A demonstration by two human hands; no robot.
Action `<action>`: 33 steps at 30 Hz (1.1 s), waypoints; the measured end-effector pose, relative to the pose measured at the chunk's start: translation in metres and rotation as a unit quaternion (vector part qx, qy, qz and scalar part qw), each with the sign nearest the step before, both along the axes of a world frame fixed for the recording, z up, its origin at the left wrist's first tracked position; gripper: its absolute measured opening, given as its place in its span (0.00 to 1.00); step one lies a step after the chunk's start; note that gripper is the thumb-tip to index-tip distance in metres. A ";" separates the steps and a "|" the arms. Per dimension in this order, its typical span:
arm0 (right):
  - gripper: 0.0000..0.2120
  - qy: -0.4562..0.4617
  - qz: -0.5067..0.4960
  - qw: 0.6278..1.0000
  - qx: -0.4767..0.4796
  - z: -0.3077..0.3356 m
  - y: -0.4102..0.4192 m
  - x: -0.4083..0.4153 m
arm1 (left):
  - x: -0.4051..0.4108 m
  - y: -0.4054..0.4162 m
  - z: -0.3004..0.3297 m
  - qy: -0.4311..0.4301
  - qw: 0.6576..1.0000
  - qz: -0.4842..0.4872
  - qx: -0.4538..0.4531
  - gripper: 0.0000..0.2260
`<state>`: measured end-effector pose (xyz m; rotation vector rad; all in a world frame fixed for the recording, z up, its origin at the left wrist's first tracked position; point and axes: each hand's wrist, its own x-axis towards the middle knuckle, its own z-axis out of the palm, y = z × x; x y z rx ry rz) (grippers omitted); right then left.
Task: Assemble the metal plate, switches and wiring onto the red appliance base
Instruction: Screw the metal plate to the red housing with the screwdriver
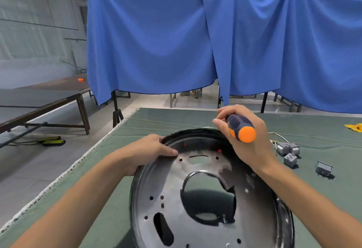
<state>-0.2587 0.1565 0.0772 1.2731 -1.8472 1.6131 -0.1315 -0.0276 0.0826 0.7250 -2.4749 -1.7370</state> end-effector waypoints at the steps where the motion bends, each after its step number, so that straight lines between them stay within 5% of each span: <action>1: 0.07 0.045 -0.022 0.999 0.018 0.006 -0.002 0.000 | 0.001 0.002 0.003 0.032 0.999 0.012 0.009 0.03; 4: 0.10 0.136 -0.096 0.983 0.082 0.025 -0.009 0.000 | 0.001 0.008 0.006 0.115 0.992 0.054 -0.003 0.09; 15: 0.10 0.208 -0.134 0.961 0.122 0.045 -0.024 0.009 | 0.004 0.026 -0.015 0.292 0.948 0.100 0.078 0.12; 33: 0.10 0.242 -0.096 0.958 0.123 0.038 -0.030 -0.003 | 0.002 0.022 -0.024 0.301 0.943 0.085 0.110 0.14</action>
